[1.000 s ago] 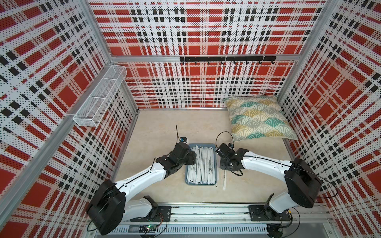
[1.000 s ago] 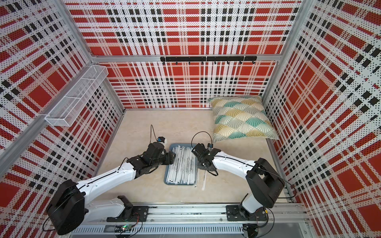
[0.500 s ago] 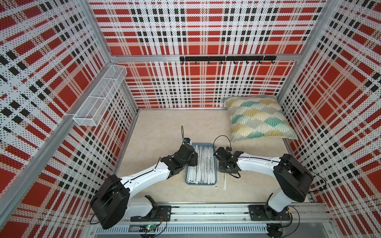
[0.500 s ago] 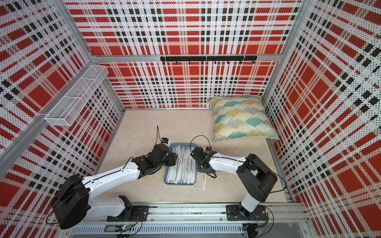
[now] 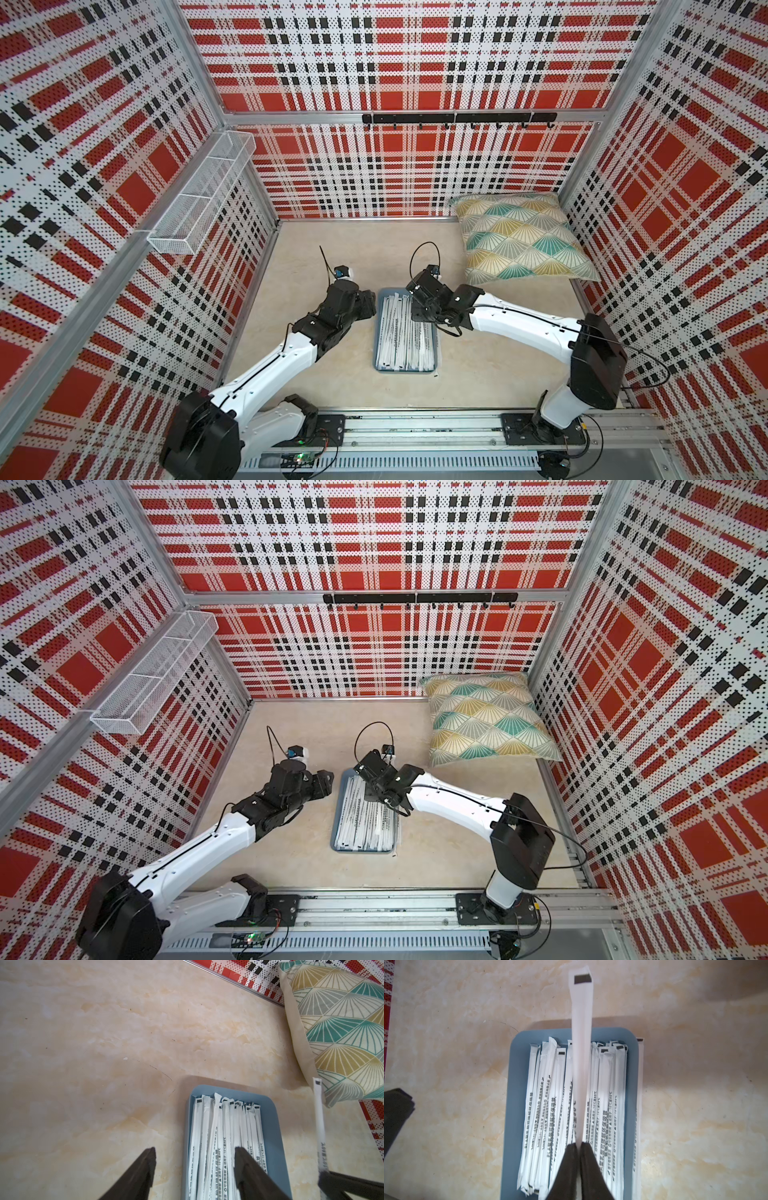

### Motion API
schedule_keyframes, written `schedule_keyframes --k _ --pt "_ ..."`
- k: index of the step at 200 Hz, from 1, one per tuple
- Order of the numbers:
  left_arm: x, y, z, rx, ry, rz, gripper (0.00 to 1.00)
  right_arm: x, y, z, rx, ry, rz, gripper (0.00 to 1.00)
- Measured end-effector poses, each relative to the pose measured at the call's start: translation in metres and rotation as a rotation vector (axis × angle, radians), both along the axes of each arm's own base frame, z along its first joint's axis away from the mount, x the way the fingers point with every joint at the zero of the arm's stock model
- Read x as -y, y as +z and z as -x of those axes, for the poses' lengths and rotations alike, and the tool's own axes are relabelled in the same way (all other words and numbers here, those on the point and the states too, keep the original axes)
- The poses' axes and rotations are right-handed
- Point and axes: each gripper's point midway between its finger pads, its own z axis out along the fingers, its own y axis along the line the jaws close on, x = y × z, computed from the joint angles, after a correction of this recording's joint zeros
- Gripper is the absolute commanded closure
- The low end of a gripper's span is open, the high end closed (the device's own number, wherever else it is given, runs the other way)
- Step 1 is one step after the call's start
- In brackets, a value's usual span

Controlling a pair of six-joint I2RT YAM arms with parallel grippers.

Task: Put the straws into the storage box
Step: Pick up the straw from the center of the board, then place the straw in the storage box.

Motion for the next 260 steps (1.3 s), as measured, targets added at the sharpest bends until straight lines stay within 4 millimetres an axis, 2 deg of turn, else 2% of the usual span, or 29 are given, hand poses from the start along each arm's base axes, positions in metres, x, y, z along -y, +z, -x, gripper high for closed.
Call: schedule_keyframes --k 17,41,58,80,130,182,197,210,223,240,260 --pt "0.008 -0.006 0.003 -0.020 -0.020 0.002 0.35 -0.003 -0.026 -0.004 -0.036 -0.002 0.021 0.87" --pt "0.020 -0.013 0.004 -0.040 -0.046 0.019 0.35 0.003 -0.062 -0.005 -0.093 -0.013 0.070 0.87" --pt "0.025 -0.016 0.004 -0.049 -0.054 0.032 0.35 0.003 -0.074 -0.005 -0.111 -0.016 0.084 0.87" --pt "0.028 -0.018 0.003 -0.053 -0.058 0.041 0.35 0.001 -0.080 -0.005 -0.126 -0.011 0.073 0.85" --pt "0.030 -0.021 0.004 -0.050 -0.064 0.049 0.35 -0.001 -0.084 -0.002 -0.139 -0.001 0.060 0.82" --pt "0.024 -0.026 0.004 -0.056 -0.054 0.053 0.35 0.000 -0.086 0.001 -0.148 0.002 0.061 0.71" --pt "0.016 -0.027 0.003 -0.058 -0.035 0.061 0.35 0.004 -0.080 0.002 -0.147 -0.001 0.064 0.71" --pt "0.008 -0.025 0.000 -0.054 -0.020 0.064 0.34 0.009 -0.066 0.001 -0.131 -0.010 0.049 0.70" --pt "0.005 -0.023 -0.001 -0.046 -0.032 0.063 0.34 0.019 -0.048 0.001 -0.102 -0.024 0.026 0.70" --pt "0.008 -0.024 0.001 -0.045 -0.072 0.052 0.33 0.047 -0.029 -0.001 -0.064 -0.077 0.007 0.70" --pt "0.016 -0.029 0.004 -0.058 -0.112 0.039 0.33 0.081 -0.034 0.001 -0.062 -0.139 0.037 0.67"
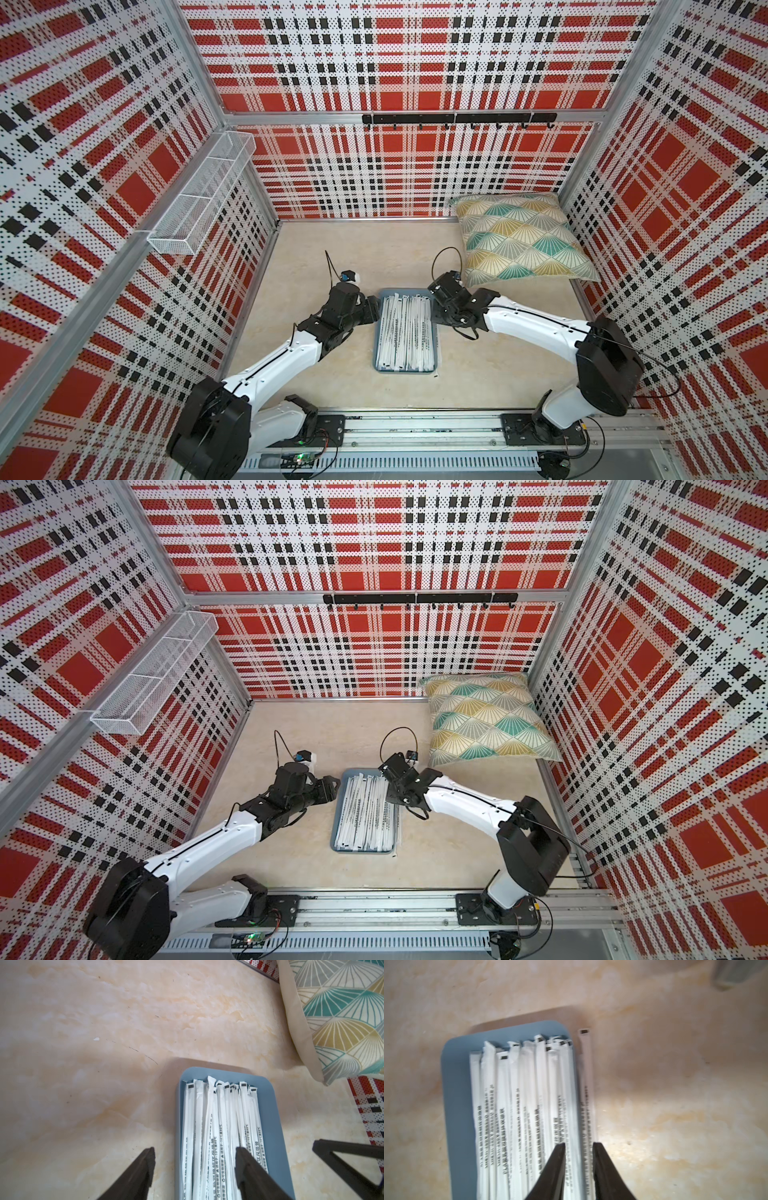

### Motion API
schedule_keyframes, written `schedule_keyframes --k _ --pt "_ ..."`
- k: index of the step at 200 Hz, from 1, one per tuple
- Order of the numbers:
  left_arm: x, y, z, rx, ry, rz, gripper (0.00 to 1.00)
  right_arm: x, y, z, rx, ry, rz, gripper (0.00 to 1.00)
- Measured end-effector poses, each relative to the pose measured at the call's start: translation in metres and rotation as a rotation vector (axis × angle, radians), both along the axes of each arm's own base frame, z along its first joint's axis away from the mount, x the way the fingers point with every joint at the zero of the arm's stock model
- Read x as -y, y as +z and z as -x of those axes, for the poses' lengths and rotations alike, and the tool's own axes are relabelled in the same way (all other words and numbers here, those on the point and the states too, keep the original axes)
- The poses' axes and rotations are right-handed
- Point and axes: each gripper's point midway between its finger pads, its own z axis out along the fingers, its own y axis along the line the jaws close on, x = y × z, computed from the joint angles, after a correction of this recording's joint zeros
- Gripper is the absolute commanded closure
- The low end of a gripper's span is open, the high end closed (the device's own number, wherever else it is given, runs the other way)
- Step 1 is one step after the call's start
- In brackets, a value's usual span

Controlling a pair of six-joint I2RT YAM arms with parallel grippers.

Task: Put the straws into the storage box
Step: Place the straw in the storage box, then adjust the storage box at the center of the board, then pick up the straw from the center of the board.

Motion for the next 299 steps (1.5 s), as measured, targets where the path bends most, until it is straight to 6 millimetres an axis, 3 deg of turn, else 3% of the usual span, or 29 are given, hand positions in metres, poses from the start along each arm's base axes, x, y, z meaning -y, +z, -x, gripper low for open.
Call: schedule_keyframes --k 31,66,142,180,239,299 --pt "0.002 -0.009 0.002 -0.026 -0.006 -0.013 0.33 0.021 -0.037 0.018 -0.080 -0.014 0.080 0.61" --pt "-0.002 -0.011 0.000 -0.033 0.009 -0.014 0.33 0.012 -0.056 0.023 -0.126 0.022 0.105 0.55" --pt "-0.018 -0.011 -0.003 -0.043 0.080 -0.024 0.34 -0.043 -0.054 0.007 -0.111 0.117 0.048 0.49" --pt "-0.039 -0.015 -0.004 -0.067 0.144 -0.049 0.35 -0.036 -0.056 0.008 -0.109 0.106 0.076 0.54" --pt "-0.044 -0.015 -0.003 -0.070 0.156 -0.055 0.35 -0.004 -0.062 0.019 -0.132 0.068 0.111 0.65" --pt "-0.043 -0.015 -0.003 -0.070 0.156 -0.055 0.36 -0.007 -0.066 0.017 -0.140 0.070 0.096 0.61"
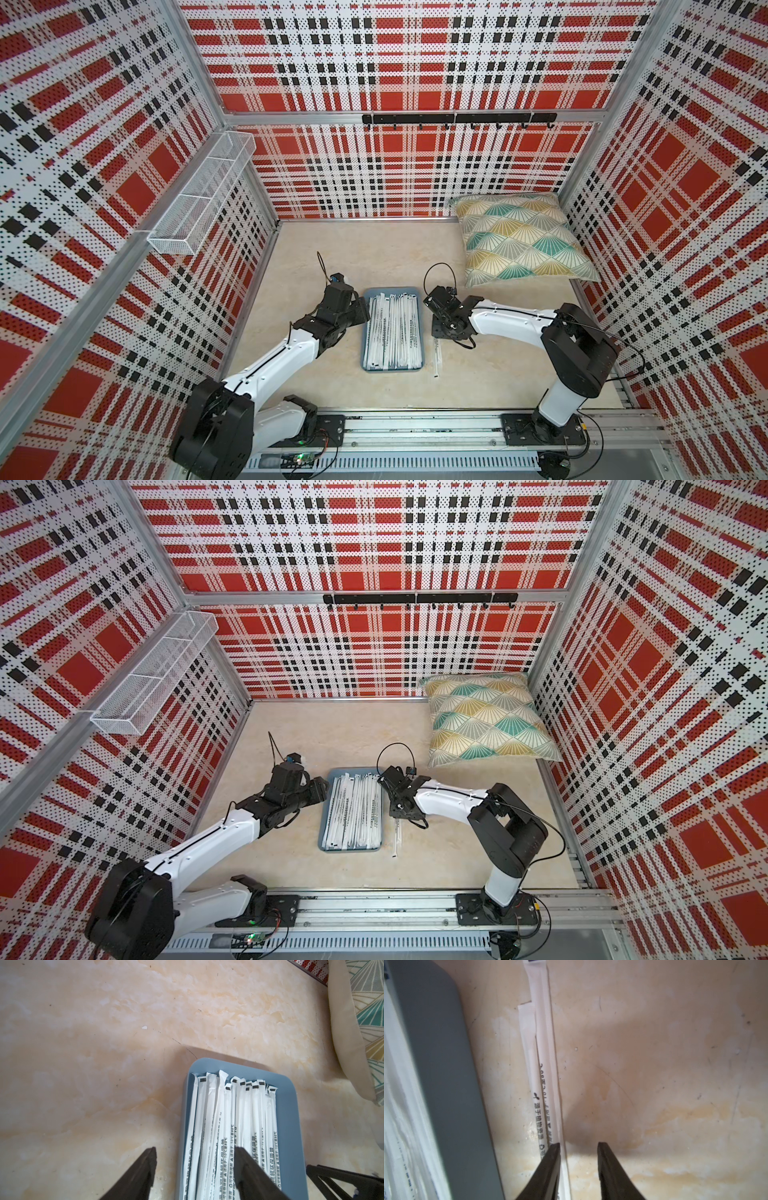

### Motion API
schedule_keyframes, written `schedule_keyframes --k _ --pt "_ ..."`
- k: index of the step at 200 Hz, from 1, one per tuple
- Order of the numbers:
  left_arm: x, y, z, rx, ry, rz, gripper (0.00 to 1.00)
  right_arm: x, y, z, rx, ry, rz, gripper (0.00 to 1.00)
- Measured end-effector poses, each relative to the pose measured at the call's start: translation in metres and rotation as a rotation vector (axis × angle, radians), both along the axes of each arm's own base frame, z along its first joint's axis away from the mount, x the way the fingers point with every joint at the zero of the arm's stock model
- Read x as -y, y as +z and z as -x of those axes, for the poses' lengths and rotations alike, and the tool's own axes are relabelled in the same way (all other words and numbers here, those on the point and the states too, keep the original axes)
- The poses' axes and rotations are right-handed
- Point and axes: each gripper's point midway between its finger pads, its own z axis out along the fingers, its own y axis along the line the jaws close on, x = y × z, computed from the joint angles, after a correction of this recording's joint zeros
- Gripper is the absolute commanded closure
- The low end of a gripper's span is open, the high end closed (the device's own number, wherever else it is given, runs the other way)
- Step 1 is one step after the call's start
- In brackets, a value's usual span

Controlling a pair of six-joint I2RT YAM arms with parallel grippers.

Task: Put the straws into the storage box
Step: Pick up the straw from the center of the board.

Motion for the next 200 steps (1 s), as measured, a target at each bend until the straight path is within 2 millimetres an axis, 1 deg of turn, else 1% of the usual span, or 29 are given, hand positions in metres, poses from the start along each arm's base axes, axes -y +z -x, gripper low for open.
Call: schedule_keyframes --k 46,80,111,133,143,151,163,174,185,193,200 --pt "0.000 -0.001 0.001 -0.002 0.000 0.000 0.36 -0.007 -0.006 -0.004 -0.003 0.005 -0.011 0.65" --pt "0.000 -0.002 0.001 -0.004 0.000 -0.002 0.36 -0.006 -0.007 -0.006 0.004 0.008 0.001 0.74" --pt "0.000 -0.002 0.001 -0.004 0.000 -0.002 0.36 -0.005 -0.008 -0.007 0.010 0.017 0.017 0.86" --pt "-0.001 -0.002 0.001 -0.004 0.001 -0.002 0.37 -0.005 -0.004 -0.008 0.012 0.027 0.032 0.90" --pt "-0.001 -0.002 0.001 -0.003 0.002 0.000 0.37 -0.007 0.004 -0.010 0.021 0.035 0.046 0.90" --pt "-0.001 -0.001 0.001 -0.003 0.004 0.001 0.37 -0.014 0.014 -0.014 0.040 0.046 0.046 0.90" --pt "-0.003 -0.001 0.001 -0.003 0.015 0.000 0.38 -0.033 0.035 -0.021 0.082 0.076 0.018 0.90" --pt "-0.007 -0.001 0.000 -0.004 0.029 0.000 0.38 -0.057 0.060 -0.027 0.130 0.104 -0.033 0.90" --pt "-0.010 -0.001 -0.001 -0.005 0.042 0.002 0.38 -0.077 0.079 -0.029 0.167 0.130 -0.081 0.90" --pt "-0.012 -0.002 -0.001 -0.006 0.048 0.003 0.38 -0.087 0.088 -0.030 0.185 0.139 -0.110 0.90" --pt "-0.012 -0.002 -0.001 -0.007 0.053 0.005 0.38 -0.094 0.091 -0.028 0.190 0.149 -0.128 0.89"
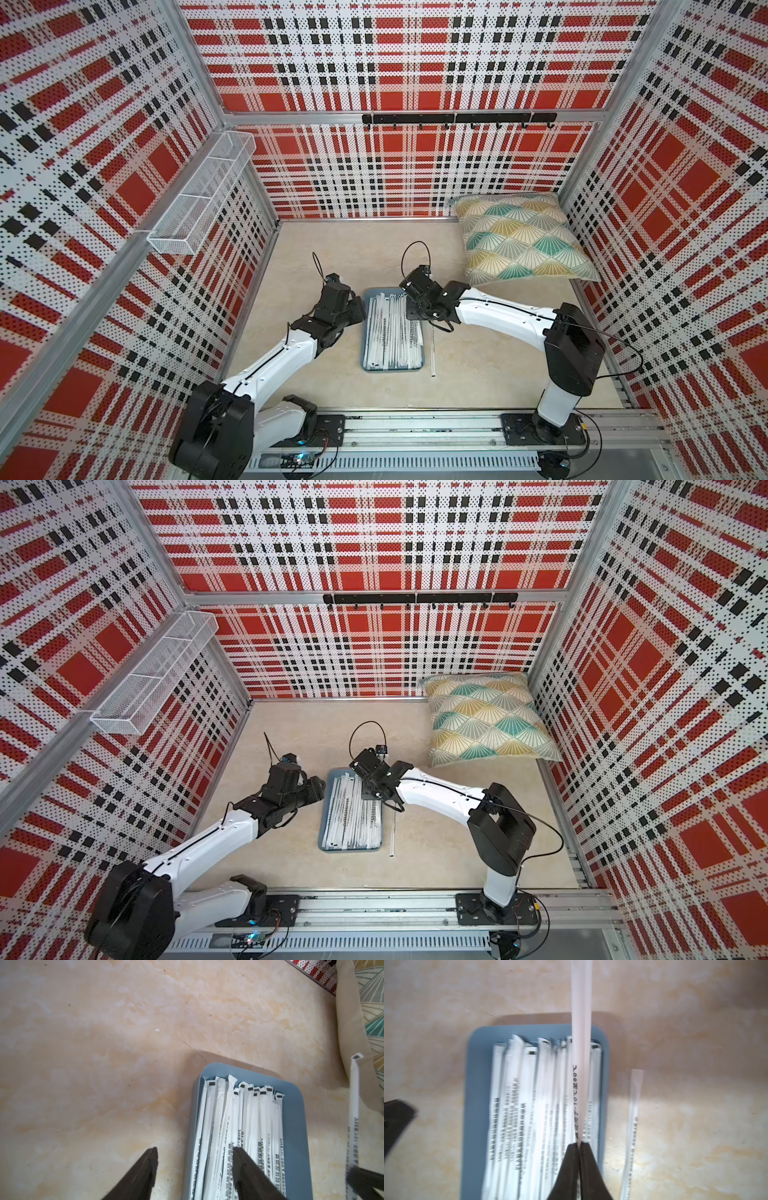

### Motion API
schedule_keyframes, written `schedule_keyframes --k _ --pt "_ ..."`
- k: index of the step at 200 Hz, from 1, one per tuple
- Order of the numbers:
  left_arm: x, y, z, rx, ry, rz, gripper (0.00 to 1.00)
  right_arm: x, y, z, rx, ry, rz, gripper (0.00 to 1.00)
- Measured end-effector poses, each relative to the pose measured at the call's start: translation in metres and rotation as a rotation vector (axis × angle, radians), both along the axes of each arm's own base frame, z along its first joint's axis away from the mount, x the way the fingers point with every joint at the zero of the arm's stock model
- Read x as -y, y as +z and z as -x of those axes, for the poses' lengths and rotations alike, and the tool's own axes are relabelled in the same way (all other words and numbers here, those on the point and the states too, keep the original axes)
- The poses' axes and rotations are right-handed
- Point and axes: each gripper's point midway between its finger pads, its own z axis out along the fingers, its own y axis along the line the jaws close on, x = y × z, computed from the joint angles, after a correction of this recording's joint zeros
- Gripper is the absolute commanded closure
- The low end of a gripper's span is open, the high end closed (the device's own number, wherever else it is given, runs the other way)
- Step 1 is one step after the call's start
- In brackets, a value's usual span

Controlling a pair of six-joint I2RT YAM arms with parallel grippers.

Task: Put the straws into the storage box
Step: Place the straw in the storage box.

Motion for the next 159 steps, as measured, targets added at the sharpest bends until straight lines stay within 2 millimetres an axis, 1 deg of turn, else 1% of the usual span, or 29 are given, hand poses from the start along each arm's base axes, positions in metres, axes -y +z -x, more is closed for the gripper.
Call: schedule_keyframes --k 7,17,31,45,61,76,85,100,124,144,159 --pt "0.000 0.000 0.000 0.000 0.002 0.001 0.38 -0.003 -0.001 0.003 -0.003 0.008 -0.006 0.89" --pt "-0.001 -0.001 0.001 -0.001 0.004 0.004 0.38 -0.004 -0.007 0.006 -0.016 0.005 -0.007 0.89" --pt "-0.001 0.000 0.002 0.002 0.005 0.009 0.38 0.003 -0.025 0.012 -0.050 -0.011 0.014 0.88" --pt "-0.001 0.000 0.004 0.004 0.005 0.011 0.38 0.011 -0.048 0.020 -0.098 -0.026 0.046 0.86" --pt "-0.001 -0.001 0.005 0.002 0.003 0.012 0.38 0.018 -0.069 0.025 -0.141 -0.044 0.078 0.81" --pt "-0.001 -0.001 0.005 0.001 0.003 0.013 0.38 0.021 -0.078 0.028 -0.162 -0.051 0.095 0.74" --pt "-0.001 -0.001 0.005 0.001 0.003 0.014 0.38 0.021 -0.078 0.029 -0.165 -0.052 0.100 0.70" --pt "-0.001 -0.001 0.005 0.001 0.003 0.014 0.38 0.021 -0.073 0.028 -0.158 -0.057 0.109 0.69" --pt "-0.001 0.000 0.005 0.002 0.003 0.014 0.38 0.021 -0.057 0.026 -0.130 -0.068 0.104 0.69" --pt "-0.001 0.000 0.005 0.003 0.003 0.014 0.37 0.031 -0.036 0.026 -0.099 -0.086 0.087 0.69" --pt "0.000 0.000 0.005 0.002 0.000 0.016 0.36 0.043 -0.030 0.029 -0.091 -0.099 0.075 0.68"
